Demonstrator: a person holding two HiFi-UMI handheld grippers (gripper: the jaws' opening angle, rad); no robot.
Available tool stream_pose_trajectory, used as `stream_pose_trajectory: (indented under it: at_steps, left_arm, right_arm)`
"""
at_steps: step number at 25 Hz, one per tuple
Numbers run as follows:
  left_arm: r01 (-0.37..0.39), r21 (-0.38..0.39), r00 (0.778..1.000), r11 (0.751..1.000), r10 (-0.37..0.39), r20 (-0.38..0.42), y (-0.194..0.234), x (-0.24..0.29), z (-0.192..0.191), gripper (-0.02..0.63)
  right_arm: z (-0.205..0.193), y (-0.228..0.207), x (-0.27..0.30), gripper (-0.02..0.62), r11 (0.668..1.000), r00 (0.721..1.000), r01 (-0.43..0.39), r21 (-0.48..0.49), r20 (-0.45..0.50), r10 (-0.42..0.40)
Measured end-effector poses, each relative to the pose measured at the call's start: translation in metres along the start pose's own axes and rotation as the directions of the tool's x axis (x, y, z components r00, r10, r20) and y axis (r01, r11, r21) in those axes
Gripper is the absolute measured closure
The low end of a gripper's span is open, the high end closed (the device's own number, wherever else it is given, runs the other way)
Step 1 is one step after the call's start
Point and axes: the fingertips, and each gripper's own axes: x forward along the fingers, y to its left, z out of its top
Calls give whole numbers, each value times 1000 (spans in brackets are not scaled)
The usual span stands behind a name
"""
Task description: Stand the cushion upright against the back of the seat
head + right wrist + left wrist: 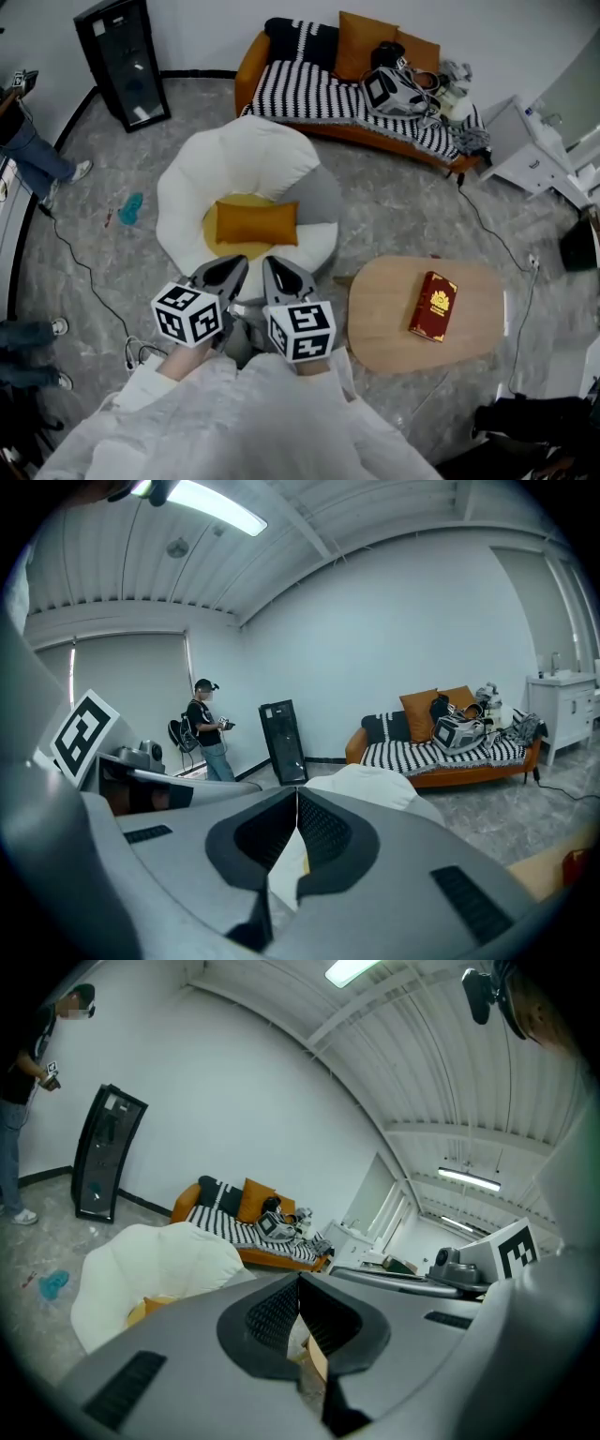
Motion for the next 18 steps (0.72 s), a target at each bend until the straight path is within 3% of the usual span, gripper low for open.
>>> stream_pose_trajectory:
  at_steps: [18]
  left_arm:
    - [47, -32, 998, 998, -49, -44, 41, 34, 26, 598]
  right_arm:
    - [16, -18, 54, 583, 998, 997, 56, 10, -46, -56]
